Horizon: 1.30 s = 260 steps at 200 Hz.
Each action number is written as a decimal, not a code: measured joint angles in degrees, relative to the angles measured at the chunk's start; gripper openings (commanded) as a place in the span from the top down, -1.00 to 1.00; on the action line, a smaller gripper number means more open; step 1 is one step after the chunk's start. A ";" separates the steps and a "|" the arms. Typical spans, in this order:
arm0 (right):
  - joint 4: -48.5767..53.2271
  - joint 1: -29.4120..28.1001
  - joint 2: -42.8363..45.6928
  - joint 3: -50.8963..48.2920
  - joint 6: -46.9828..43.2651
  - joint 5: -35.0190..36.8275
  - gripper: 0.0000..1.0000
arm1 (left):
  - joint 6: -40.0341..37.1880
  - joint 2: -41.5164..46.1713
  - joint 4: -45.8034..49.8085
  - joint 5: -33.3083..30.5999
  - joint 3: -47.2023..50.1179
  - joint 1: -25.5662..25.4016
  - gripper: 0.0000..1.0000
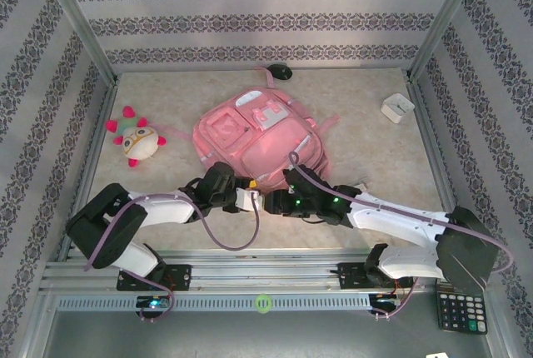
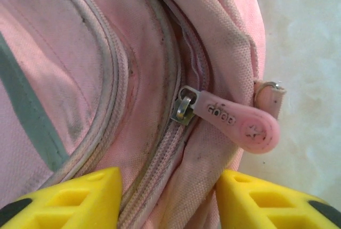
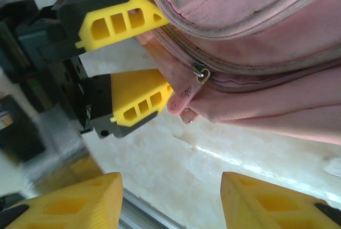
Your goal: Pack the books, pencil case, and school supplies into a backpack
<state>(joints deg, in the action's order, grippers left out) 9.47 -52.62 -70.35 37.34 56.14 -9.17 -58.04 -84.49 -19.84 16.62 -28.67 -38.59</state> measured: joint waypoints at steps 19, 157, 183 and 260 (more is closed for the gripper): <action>-2.93 0.15 -1.07 -0.55 3.10 0.55 -0.07 | 1.46 3.10 2.16 -2.49 0.66 0.07 -0.22; -6.71 14.19 2.16 -9.05 0.48 -1.62 -0.03 | -5.66 -5.29 9.81 -3.65 -16.02 0.83 -0.68; -6.73 14.51 2.64 -9.49 -0.37 -2.12 -0.03 | -6.27 -8.31 9.99 -3.63 -17.64 0.83 -0.33; -7.21 19.21 2.80 -10.60 -4.74 -3.15 0.03 | -3.28 -7.65 9.40 -0.28 -17.99 0.83 0.77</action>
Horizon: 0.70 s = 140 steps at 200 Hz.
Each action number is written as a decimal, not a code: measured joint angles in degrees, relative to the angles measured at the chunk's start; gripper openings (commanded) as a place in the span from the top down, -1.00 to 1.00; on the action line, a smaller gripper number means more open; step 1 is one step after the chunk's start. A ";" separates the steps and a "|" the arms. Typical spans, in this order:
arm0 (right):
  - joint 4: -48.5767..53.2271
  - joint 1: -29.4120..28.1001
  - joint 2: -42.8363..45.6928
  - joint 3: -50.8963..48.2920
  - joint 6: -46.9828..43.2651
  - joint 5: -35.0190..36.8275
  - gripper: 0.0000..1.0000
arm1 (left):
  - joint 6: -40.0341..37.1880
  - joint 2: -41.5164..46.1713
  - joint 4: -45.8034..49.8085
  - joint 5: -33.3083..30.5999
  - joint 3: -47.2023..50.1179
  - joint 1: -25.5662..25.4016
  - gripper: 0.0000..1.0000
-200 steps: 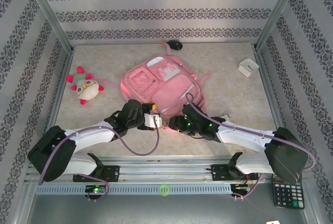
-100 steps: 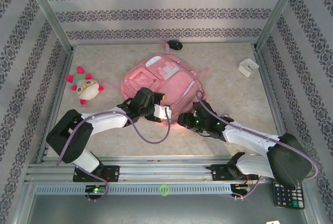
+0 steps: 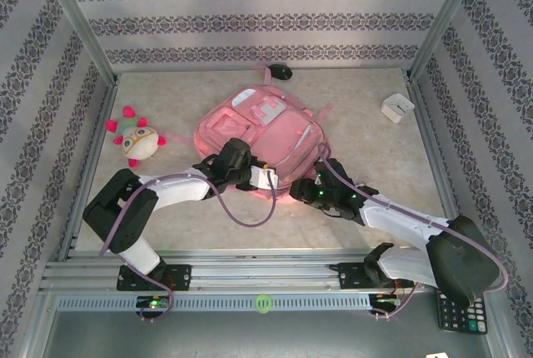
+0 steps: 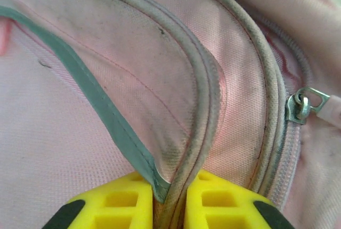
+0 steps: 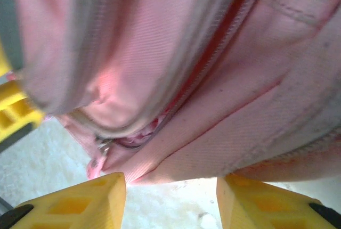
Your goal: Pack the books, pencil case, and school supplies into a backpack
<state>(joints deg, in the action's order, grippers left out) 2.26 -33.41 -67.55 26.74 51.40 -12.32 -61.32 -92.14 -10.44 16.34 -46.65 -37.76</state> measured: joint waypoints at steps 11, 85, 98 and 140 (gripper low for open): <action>-0.02 2.23 -0.11 -0.20 -1.55 -0.63 0.04 | 2.32 2.21 0.44 1.11 0.39 0.00 0.82; 7.23 3.26 13.09 0.04 -10.95 1.53 -0.01 | 22.51 4.59 -0.66 0.68 2.89 -1.29 0.88; 9.16 -2.95 18.60 0.70 -11.19 5.33 -0.01 | 24.70 4.31 -0.42 0.39 2.51 -1.29 0.88; 8.74 -16.11 16.96 1.18 -9.81 13.62 0.00 | 28.89 4.37 1.53 0.11 1.09 -1.29 0.87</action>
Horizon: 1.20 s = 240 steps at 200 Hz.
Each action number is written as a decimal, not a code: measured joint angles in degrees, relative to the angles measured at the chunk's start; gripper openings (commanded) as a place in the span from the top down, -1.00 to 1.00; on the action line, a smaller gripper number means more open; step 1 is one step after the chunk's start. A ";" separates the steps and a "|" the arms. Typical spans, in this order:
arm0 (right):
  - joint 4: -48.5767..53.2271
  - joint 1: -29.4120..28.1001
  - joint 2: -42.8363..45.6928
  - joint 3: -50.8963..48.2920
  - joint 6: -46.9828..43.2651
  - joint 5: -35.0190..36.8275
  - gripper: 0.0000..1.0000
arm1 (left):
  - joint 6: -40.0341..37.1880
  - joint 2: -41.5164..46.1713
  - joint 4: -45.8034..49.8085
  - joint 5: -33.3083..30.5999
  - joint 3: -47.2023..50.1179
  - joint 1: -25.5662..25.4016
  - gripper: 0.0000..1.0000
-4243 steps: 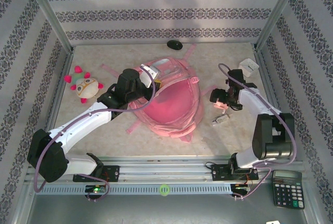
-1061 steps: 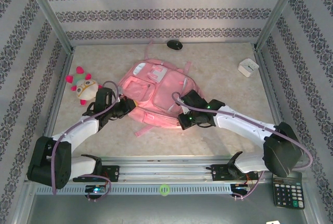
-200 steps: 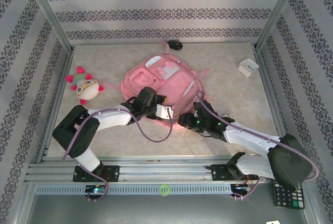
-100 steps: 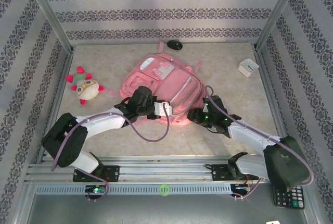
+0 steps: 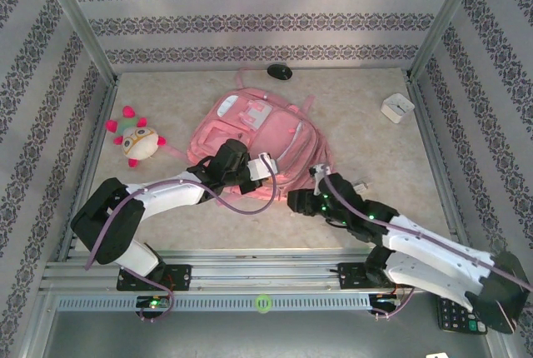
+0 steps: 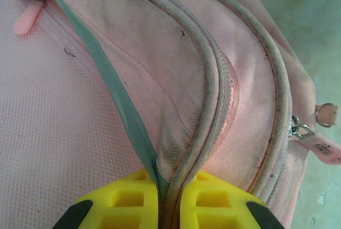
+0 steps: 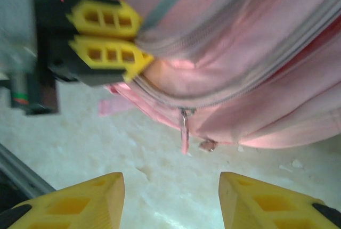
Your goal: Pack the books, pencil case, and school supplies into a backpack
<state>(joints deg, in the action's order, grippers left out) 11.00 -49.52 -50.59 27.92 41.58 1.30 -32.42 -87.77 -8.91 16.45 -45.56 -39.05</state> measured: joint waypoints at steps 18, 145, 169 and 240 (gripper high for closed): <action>-0.11 -1.77 -8.37 2.12 -0.74 1.81 0.03 | 0.90 0.11 0.63 -0.02 -0.24 0.00 0.87; -8.63 -1.22 -28.33 8.72 -4.04 6.19 0.78 | 2.03 1.49 3.45 -0.55 -1.60 0.00 0.87; -7.34 -1.09 -26.27 8.72 -4.61 6.21 0.91 | 1.38 1.90 3.78 -1.25 -1.62 0.02 0.89; -0.94 11.43 -16.22 7.54 -11.30 -8.15 1.00 | -3.37 3.45 6.58 -3.02 -2.32 0.48 0.79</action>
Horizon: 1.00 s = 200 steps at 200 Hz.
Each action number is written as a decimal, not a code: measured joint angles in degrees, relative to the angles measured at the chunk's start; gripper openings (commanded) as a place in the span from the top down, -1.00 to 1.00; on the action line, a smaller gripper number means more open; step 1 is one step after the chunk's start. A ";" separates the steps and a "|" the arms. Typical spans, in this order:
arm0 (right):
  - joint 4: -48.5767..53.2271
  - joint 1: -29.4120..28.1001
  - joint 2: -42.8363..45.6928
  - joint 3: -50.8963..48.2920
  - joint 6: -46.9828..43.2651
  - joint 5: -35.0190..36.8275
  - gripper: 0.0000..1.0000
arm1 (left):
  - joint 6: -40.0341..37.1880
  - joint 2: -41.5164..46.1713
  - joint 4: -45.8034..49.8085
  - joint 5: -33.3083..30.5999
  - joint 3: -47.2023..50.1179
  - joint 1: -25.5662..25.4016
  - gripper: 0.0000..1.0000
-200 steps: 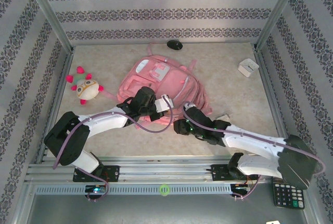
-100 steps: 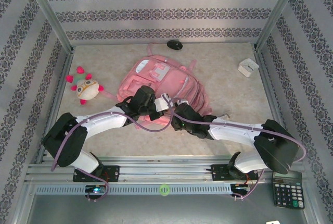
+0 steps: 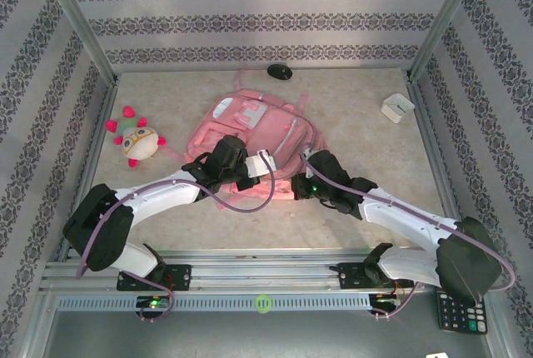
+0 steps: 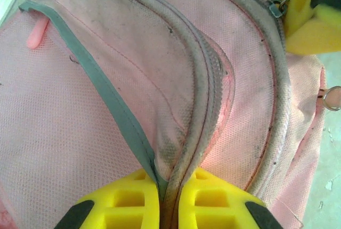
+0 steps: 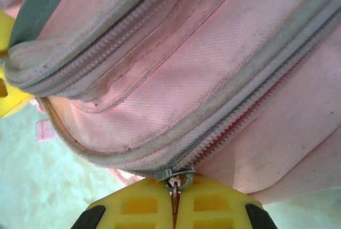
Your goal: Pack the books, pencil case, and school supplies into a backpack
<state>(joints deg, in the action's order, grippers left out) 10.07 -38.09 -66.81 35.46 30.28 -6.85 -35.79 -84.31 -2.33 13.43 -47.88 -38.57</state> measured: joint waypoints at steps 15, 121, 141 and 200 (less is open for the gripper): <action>0.59 0.24 -0.09 0.04 -1.33 -3.08 1.00 | -0.63 0.00 1.90 0.02 -0.46 0.00 0.39; 1.03 0.33 -0.11 -0.15 0.28 -13.05 1.00 | -1.97 4.28 5.79 3.69 0.85 -6.34 -0.25; 0.31 -0.07 -0.09 -0.63 1.20 -13.64 1.00 | -2.51 1.01 5.14 3.39 0.85 -6.60 0.04; 0.63 3.26 1.18 -1.77 1.22 -16.50 1.00 | -5.64 0.00 3.32 1.03 0.87 -7.23 0.87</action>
<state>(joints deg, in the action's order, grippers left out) 10.70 -34.83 -65.63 33.69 31.51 -23.35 -41.43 -84.31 0.99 14.46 -47.00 -45.80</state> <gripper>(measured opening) 0.052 0.095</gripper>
